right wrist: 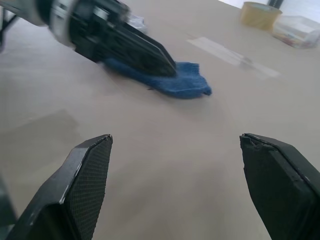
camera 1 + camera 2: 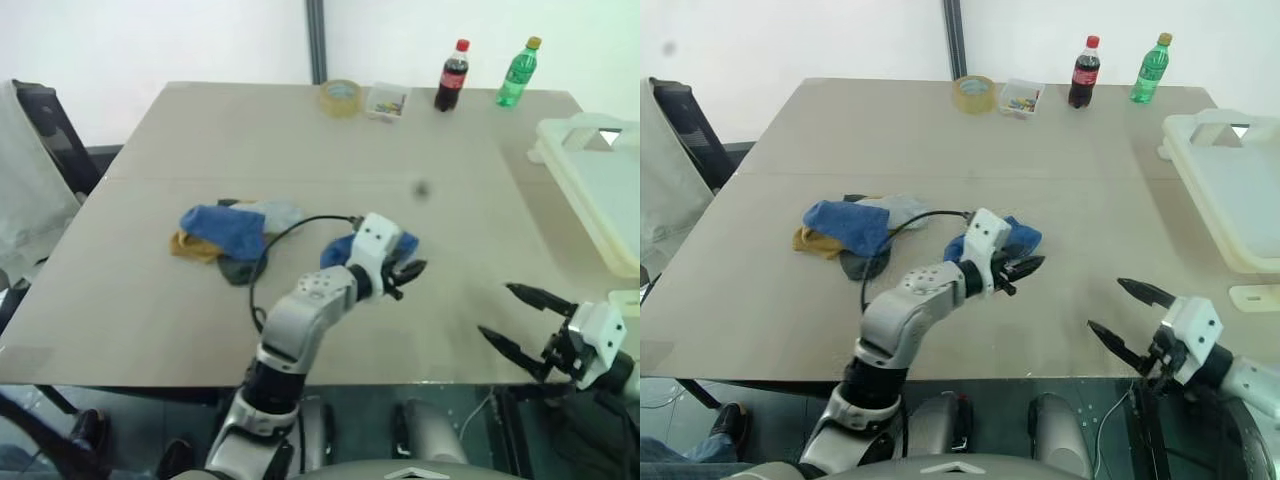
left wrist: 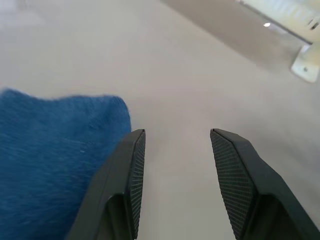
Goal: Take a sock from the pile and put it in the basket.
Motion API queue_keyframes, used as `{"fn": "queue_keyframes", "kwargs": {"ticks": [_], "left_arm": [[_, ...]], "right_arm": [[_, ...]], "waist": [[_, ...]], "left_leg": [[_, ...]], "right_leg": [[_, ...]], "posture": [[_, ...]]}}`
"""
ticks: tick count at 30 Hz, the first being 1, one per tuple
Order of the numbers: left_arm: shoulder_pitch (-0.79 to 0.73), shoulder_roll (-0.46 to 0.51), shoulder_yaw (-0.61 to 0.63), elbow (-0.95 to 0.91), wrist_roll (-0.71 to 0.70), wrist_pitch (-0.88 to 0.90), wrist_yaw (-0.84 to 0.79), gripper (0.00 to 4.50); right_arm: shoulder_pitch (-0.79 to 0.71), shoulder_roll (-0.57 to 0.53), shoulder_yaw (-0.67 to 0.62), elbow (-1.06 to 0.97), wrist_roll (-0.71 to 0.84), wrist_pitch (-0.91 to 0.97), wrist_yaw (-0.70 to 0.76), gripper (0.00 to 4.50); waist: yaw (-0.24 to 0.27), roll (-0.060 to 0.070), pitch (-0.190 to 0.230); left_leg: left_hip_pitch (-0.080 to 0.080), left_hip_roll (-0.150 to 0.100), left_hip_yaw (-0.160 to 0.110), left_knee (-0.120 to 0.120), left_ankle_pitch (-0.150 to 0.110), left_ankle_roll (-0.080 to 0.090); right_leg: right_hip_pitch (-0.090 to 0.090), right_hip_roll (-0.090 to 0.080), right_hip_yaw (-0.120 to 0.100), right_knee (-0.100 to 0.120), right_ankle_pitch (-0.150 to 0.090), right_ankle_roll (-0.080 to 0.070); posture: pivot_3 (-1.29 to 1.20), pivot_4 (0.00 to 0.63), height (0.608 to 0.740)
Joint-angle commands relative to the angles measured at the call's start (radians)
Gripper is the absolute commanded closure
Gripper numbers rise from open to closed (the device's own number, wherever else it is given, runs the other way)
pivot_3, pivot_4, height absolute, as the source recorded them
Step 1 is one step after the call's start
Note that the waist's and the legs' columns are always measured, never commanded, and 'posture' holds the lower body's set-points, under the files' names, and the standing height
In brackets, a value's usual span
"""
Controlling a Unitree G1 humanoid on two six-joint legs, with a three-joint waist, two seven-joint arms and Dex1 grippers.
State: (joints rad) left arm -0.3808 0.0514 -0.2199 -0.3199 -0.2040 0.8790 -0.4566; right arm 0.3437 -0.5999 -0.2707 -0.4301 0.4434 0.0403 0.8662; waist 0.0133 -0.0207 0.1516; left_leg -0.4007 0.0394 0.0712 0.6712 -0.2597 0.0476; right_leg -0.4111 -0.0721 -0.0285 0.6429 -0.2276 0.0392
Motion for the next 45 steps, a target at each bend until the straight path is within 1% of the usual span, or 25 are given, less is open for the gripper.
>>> {"fn": "queue_keyframes", "kwargs": {"ticks": [1, 3, 5, 7, 9, 11, 14, 17, 20, 21, 22, 24, 27, 28, 35, 37, 42, 44, 45], "left_arm": [[0.057, 0.082, 0.078, -0.130, -0.079, -0.060, -0.073, 2.30], [0.106, 0.149, 0.138, -0.159, -0.124, -0.074, -0.117, 2.30], [0.152, 0.220, 0.184, -0.160, -0.125, -0.122, -0.141, 2.30], [0.205, 0.285, 0.225, -0.162, -0.122, -0.183, -0.167, 2.30], [0.251, 0.322, 0.248, -0.172, -0.130, -0.231, -0.193, 2.30], [0.282, 0.356, 0.247, -0.161, -0.105, -0.306, -0.202, 2.30], [0.280, 0.360, 0.252, -0.112, -0.096, -0.365, -0.186, 2.30], [0.249, 0.337, 0.233, -0.056, -0.091, -0.379, -0.162, 2.30], [0.220, 0.312, 0.210, -0.013, -0.080, -0.383, -0.135, 2.19], [0.213, 0.307, 0.205, -0.007, -0.083, -0.376, -0.128, 2.19], [0.212, 0.306, 0.197, -0.006, -0.084, -0.373, -0.129, 2.19], [0.221, 0.307, 0.183, -0.011, -0.089, -0.367, -0.130, 2.19], [0.242, 0.314, 0.169, -0.007, -0.093, -0.367, -0.135, 2.19], [0.248, 0.320, 0.163, -0.005, -0.090, -0.369, -0.139, 2.19], [0.239, 0.340, 0.152, 0.035, -0.081, -0.392, -0.145, 2.19], [0.240, 0.343, 0.152, 0.032, -0.084, -0.391, -0.144, 2.19], [0.282, 0.356, 0.159, -0.025, -0.106, -0.376, -0.146, 2.19], [0.301, 0.363, 0.162, -0.044, -0.111, -0.374, -0.147, 2.19], [0.309, 0.367, 0.164, -0.051, -0.111, -0.372, -0.145, 2.19]], "right_arm": [[-0.108, 0.029, 0.094, -0.012, -0.033, 0.107, -0.098, 0.30], [-0.211, 0.053, 0.173, 0.040, -0.097, 0.174, -0.155, 0.30], [-0.313, 0.087, 0.235, 0.104, -0.124, 0.267, -0.204, 0.30], [-0.419, 0.151, 0.263, 0.174, -0.103, 0.371, -0.261, 0.30], [-0.493, 0.198, 0.278, 0.224, -0.095, 0.437, -0.298, 0.30], [-0.557, 0.254, 0.272, 0.271, -0.069, 0.487, -0.317, 0.30], [-0.633, 0.315, 0.246, 0.332, -0.030, 0.566, -0.350, 0.30], [-0.662, 0.324, 0.249, 0.353, -0.016, 0.627, -0.355, 0.30], [-0.662, 0.326, 0.264, 0.342, -0.009, 0.656, -0.348, 1.20], [-0.658, 0.324, 0.269, 0.333, -0.009, 0.665, -0.345, 1.60], [-0.650, 0.319, 0.277, 0.319, -0.014, 0.671, -0.343, 2.22], [-0.629, 0.307, 0.290, 0.286, -0.017, 0.685, -0.337, 3.27], [-0.612, 0.310, 0.285, 0.259, -0.015, 0.696, -0.353, 4.34], [-0.610, 0.316, 0.282, 0.255, -0.016, 0.693, -0.362, 4.44], [-0.613, 0.365, 0.261, 0.253, -0.007, 0.703, -0.412, 4.44], [-0.594, 0.363, 0.258, 0.228, -0.002, 0.712, -0.417, 4.44], [-0.489, 0.314, 0.232, 0.060, 0.084, 0.817, -0.400, 4.44], [-0.441, 0.298, 0.209, -0.011, 0.119, 0.858, -0.417, 4.44], [-0.405, 0.306, 0.172, -0.058, 0.159, 0.899, -0.444, 4.44]], "waist": [[-0.002, 0.000, 0.000], [-0.003, 0.000, 0.000], [-0.003, 0.001, 0.001], [0.002, 0.001, 0.001], [0.001, 0.001, 0.001], [0.001, 0.001, 0.002], [0.007, 0.001, 0.002], [0.005, 0.001, 0.002], [0.000, 0.001, 0.002], [-0.001, 0.001, 0.002], [-0.003, 0.001, 0.002], [-0.006, 0.001, 0.002], [-0.008, 0.001, 0.002], [-0.010, 0.001, 0.002], [-0.021, 0.001, 0.002], [-0.021, 0.001, 0.002], [-0.022, 0.001, 0.002], [-0.022, 0.001, 0.002], [-0.022, 0.001, 0.002]], "left_leg": [[0.000, 0.000, 0.000, 0.000, 0.000, 0.000], [0.000, 0.001, 0.000, 0.000, 0.000, 0.000], [0.000, 0.001, 0.001, 0.000, 0.000, 0.000], [0.000, 0.001, 0.001, 0.000, 0.000, 0.000], [-0.001, 0.001, 0.000, 0.000, 0.000, 0.000], [-0.001, 0.001, 0.001, 0.000, 0.000, 0.000], [-0.003, 0.000, 0.000, 0.000, 0.000, 0.000], [-0.003, -0.001, 0.000, 0.000, 0.000, 0.000], [-0.003, -0.001, 0.001, 0.000, 0.000, 0.000], [-0.002, -0.001, 0.001, 0.000, 0.000, 0.000], [-0.002, -0.001, 0.000, 0.000, 0.000, 0.000], [-0.002, 0.000, 0.000, -0.001, 0.000, 0.000], [-0.001, 0.001, 0.000, -0.002, 0.000, 0.000], [-0.001, 0.001, 0.000, -0.002, 0.000, 0.000], [-0.001, 0.001, 0.001, -0.001, 0.000, 0.000], [-0.001, 0.001, 0.001, -0.001, 0.000, 0.000], [-0.002, 0.002, 0.001, -0.002, 0.000, 0.000], [-0.002, 0.002, 0.001, -0.002, 0.000, 0.000], [-0.002, 0.002, 0.001, -0.002, 0.000, 0.000]], "right_leg": [[0.000, 0.000, 0.000, 0.000, 0.000, 0.000], [0.000, 0.000, 0.000, 0.000, 0.000, 0.000], [0.000, 0.000, 0.001, 0.000, 0.000, 0.000], [-0.001, -0.001, 0.001, 0.000, 0.000, 0.000], [0.000, -0.001, 0.001, 0.000, 0.000, -0.001], [-0.001, -0.002, 0.002, 0.000, 0.000, -0.001], [-0.001, -0.003, 0.000, -0.001, 0.000, -0.001], [-0.001, -0.004, 0.000, -0.001, 0.001, -0.001], [-0.001, -0.004, 0.000, -0.001, 0.001, 0.000], [0.000, -0.003, 0.000, -0.001, 0.003, 0.003], [-0.001, -0.002, 0.000, 0.000, 0.003, 0.003], [-0.001, 0.000, 0.000, 0.000, 0.003, 0.003], [-0.001, 0.001, 0.000, 0.000, 0.003, 0.004], [-0.001, 0.001, 0.000, 0.000, 0.003, 0.004], [-0.001, 0.000, 0.000, 0.000, 0.003, 0.003], [-0.001, 0.000, 0.000, 0.000, 0.003, 0.003], [-0.001, -0.001, 0.000, -0.001, 0.003, 0.004], [-0.001, -0.001, 0.000, -0.001, 0.003, 0.004], [-0.001, -0.001, 0.000, -0.001, 0.003, 0.004]], "posture": [[0.00, 0.150, 0.740], [0.00, 0.150, 0.740], [0.00, 0.150, 0.740], [0.00, 0.150, 0.740], [0.00, 0.150, 0.740], [0.00, 0.150, 0.740], [0.00, 0.150, 0.740], [0.00, 0.150, 0.740], [0.00, 0.150, 0.740], [0.00, 0.150, 0.740], [0.00, 0.150, 0.740], [0.00, 0.150, 0.740], [0.00, 0.150, 0.740], [0.00, 0.150, 0.740], [0.00, 0.150, 0.740], [0.00, 0.150, 0.740], [0.00, 0.150, 0.740], [0.00, 0.150, 0.740], [0.00, 0.150, 0.740]]}}
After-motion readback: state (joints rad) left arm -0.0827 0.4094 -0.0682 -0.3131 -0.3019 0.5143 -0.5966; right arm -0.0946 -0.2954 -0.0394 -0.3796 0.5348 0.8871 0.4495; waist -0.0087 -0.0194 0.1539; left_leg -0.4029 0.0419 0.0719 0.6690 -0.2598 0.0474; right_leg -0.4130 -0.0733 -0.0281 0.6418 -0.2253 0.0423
